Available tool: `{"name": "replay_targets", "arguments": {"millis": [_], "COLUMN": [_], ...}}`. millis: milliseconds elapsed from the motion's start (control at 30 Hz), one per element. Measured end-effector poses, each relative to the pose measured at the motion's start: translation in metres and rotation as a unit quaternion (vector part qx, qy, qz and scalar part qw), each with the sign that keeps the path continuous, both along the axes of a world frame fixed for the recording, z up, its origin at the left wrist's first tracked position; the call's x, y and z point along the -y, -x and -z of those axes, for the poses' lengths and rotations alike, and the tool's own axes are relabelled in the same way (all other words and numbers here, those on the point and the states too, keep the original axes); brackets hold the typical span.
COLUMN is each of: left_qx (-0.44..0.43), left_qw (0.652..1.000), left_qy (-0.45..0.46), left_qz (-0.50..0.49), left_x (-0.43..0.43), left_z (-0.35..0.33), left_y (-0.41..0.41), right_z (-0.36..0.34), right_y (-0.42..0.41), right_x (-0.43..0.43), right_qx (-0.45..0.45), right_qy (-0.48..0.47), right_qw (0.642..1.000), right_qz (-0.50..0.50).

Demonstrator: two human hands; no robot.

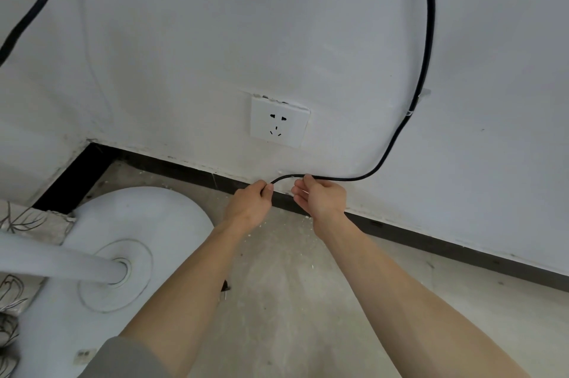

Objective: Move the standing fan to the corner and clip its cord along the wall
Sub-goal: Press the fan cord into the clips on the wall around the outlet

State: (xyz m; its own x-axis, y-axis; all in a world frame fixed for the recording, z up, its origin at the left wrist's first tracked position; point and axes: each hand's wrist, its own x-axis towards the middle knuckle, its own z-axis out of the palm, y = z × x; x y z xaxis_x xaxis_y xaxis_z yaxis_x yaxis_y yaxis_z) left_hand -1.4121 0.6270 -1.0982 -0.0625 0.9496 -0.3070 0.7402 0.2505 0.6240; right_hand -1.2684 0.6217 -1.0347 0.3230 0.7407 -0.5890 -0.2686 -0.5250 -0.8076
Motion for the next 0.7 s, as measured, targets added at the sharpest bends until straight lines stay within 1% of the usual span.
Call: {"name": "replay_targets", "arguments": {"millis": [67,200,300,400,567,700], "left_qx": [-0.002,-0.039,-0.097,-0.16,-0.223,-0.236], "left_qw": [1.0,0.998,0.992,0.978,0.952,0.92], "left_qy": [0.009,-0.036,-0.072,-0.121,-0.179,-0.284], "left_qz": [0.003,0.017,0.019,0.051,0.112,0.133], "left_x": [-0.006,-0.013,-0.017,-0.024,-0.034,-0.031], "left_z": [-0.003,-0.007,-0.015,-0.026,-0.044,-0.058], "left_y": [0.002,0.018,0.032,0.042,0.076,0.099], "right_z": [0.001,0.002,0.002,0.004,0.007,0.006], "right_y": [0.001,-0.005,-0.006,-0.003,0.001,0.005], "right_x": [0.0,-0.002,-0.004,-0.004,-0.002,-0.003], "right_qx": [-0.002,0.014,0.014,0.011,0.001,-0.002], "right_qy": [0.003,0.021,0.032,0.028,0.014,0.01], "right_qw": [1.0,1.0,0.999,0.999,0.999,0.999], "right_qz": [0.003,-0.019,-0.034,-0.033,-0.047,-0.041]}}
